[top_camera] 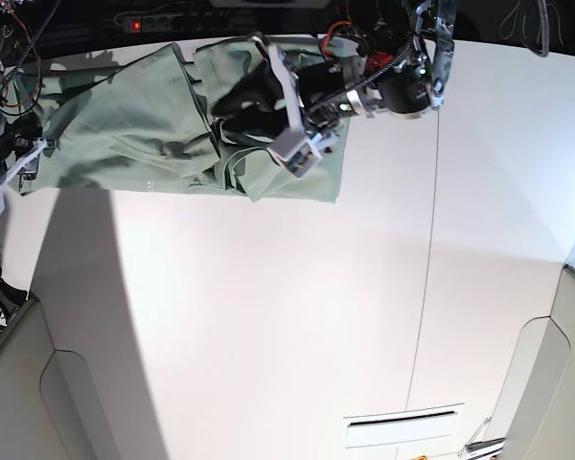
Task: Fold the T-shirt properly
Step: 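Press and adjust the folded bundle with the left gripper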
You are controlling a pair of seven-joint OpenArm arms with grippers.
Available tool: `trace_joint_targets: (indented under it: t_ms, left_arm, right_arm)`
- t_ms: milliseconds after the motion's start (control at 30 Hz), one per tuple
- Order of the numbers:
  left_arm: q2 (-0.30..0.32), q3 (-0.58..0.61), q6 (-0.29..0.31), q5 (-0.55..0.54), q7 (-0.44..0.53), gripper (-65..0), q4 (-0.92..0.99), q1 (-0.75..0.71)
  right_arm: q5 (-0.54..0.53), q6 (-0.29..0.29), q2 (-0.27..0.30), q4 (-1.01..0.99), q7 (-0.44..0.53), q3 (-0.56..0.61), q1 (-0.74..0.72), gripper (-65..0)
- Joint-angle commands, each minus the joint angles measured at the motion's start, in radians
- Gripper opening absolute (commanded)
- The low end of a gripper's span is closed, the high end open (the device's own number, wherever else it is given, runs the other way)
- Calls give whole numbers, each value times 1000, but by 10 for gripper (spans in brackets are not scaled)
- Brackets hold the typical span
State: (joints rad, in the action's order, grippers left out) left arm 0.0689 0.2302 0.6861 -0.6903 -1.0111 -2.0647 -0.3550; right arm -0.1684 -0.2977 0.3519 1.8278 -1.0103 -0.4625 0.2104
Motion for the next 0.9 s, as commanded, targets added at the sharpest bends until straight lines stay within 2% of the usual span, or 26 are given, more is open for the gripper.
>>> trace_joint_targets:
  t_ms: [0, 100, 200, 667, 767, 867]
  left_arm:
    - [-2, -14, -1, 20, 23, -449, -15, 0]
    - [-2, -39, -14, 105, 28, -417, 0, 0]
    - [-2, -41, -16, 109, 29, -377, 13, 0]
    - [-2, -41, -26, 138, 48, -377, 108, 2]
    - [-2, -41, -92, 201, 78, -377, 107, 9]
    - [-2, -41, -103, 249, 87, -377, 104, 17]
  right_arm:
    - [-4, 3, 16, 15, 19, -8, -8, -353]
    - [-4, 3, 16, 15, 19, -8, -8, -353]
    - [-4, 3, 16, 15, 24, -8, -8, -353]
    - [-4, 3, 16, 15, 26, -8, -8, -353]
    - [-4, 3, 17, 15, 26, -8, -8, -353]
    - [-4, 3, 16, 15, 26, -8, -8, -353]
